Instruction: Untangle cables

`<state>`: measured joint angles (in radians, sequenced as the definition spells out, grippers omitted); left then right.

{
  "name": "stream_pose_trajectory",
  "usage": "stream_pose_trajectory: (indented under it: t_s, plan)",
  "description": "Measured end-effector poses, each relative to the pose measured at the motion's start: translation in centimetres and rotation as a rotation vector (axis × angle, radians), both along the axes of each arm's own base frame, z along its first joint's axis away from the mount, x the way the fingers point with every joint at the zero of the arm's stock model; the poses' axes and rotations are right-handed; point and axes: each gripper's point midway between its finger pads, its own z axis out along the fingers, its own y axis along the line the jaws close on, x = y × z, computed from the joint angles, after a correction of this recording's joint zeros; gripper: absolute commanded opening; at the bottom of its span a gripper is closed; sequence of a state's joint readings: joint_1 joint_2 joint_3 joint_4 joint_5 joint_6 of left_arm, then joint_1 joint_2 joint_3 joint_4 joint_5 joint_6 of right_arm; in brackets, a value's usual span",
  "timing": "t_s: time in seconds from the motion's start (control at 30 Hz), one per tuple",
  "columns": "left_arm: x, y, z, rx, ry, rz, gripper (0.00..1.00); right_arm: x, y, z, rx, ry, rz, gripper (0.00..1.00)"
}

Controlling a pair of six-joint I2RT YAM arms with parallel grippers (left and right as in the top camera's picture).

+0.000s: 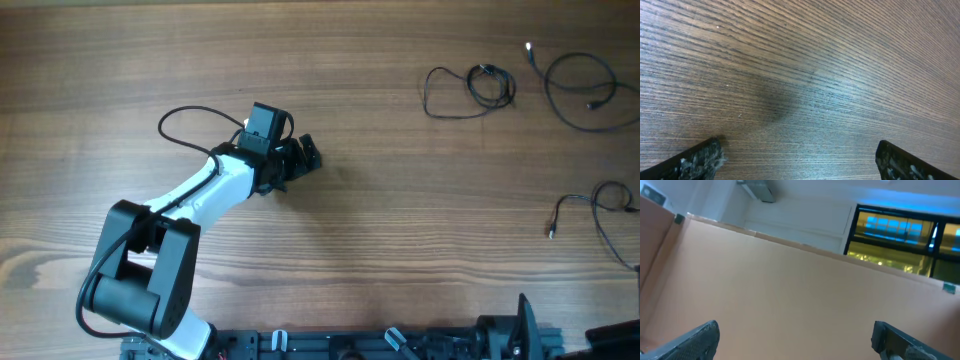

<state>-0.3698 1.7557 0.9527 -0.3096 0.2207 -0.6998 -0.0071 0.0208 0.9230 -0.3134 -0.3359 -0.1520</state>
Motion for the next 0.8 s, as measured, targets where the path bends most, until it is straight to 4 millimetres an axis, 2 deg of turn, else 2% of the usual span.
stream_pose_trajectory:
  t_s: [0.1,0.27,0.4,0.5,0.57,0.7,0.8]
  plan:
    - [0.0,0.0,0.0,0.000,0.000,0.000,1.00,0.0,0.0,0.0,-0.132,-0.053,-0.095,1.00]
    - [0.0,0.0,0.0,0.000,0.000,0.000,1.00,0.2,-0.1,-0.2,-0.566,-0.219,-0.387,1.00]
    - [0.0,0.0,0.0,0.000,0.000,0.000,1.00,0.2,-0.1,-0.1,-0.692,-0.274,-0.474,1.00]
    - [0.0,0.0,0.0,0.000,0.000,0.000,1.00,1.0,-0.3,-0.7,-0.625,-0.202,-0.424,1.00]
    - [0.0,0.0,0.0,0.000,0.000,0.000,1.00,2.5,-0.7,-1.9,-0.468,-0.060,-0.325,1.00]
    - [0.0,0.0,0.0,0.000,0.000,0.000,1.00,6.1,-1.0,-6.0,-0.239,0.193,-0.180,1.00]
    - [0.0,0.0,0.0,0.000,0.000,0.000,1.00,9.3,-0.5,-9.8,-0.163,0.314,-0.102,1.00]
